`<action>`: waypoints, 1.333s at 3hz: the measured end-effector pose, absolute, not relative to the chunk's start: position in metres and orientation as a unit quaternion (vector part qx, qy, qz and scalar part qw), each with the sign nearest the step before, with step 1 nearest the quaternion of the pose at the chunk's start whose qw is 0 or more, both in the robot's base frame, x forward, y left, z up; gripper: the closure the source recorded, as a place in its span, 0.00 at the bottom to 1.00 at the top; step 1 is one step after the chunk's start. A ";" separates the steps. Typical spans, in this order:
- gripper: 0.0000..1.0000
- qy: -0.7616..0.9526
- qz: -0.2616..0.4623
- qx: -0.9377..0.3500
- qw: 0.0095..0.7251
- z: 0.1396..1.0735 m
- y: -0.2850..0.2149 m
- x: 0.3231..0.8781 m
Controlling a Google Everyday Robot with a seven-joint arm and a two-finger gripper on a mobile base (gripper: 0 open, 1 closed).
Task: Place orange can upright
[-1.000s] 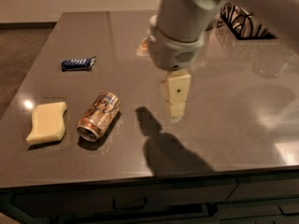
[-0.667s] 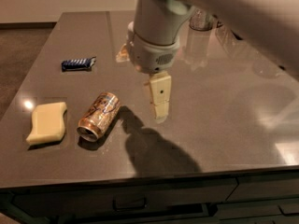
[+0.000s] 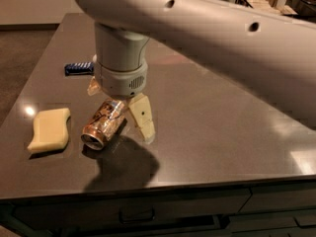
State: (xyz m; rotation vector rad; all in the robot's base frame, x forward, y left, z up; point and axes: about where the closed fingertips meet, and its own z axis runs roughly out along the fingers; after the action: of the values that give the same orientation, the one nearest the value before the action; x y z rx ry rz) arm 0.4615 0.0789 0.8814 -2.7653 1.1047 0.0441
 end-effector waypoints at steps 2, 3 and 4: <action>0.00 0.302 -0.003 -0.952 0.045 0.854 0.106 0.444; 0.18 0.291 -0.007 -0.956 0.035 0.846 0.113 0.443; 0.41 0.291 -0.003 -0.956 0.031 0.846 0.116 0.445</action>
Offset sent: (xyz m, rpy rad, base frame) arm -0.0252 0.0396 -0.0451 -0.1469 -0.0222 0.2187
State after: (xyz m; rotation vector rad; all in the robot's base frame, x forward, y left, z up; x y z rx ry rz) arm 0.4454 0.1161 0.8456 -2.9470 0.8954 -0.0092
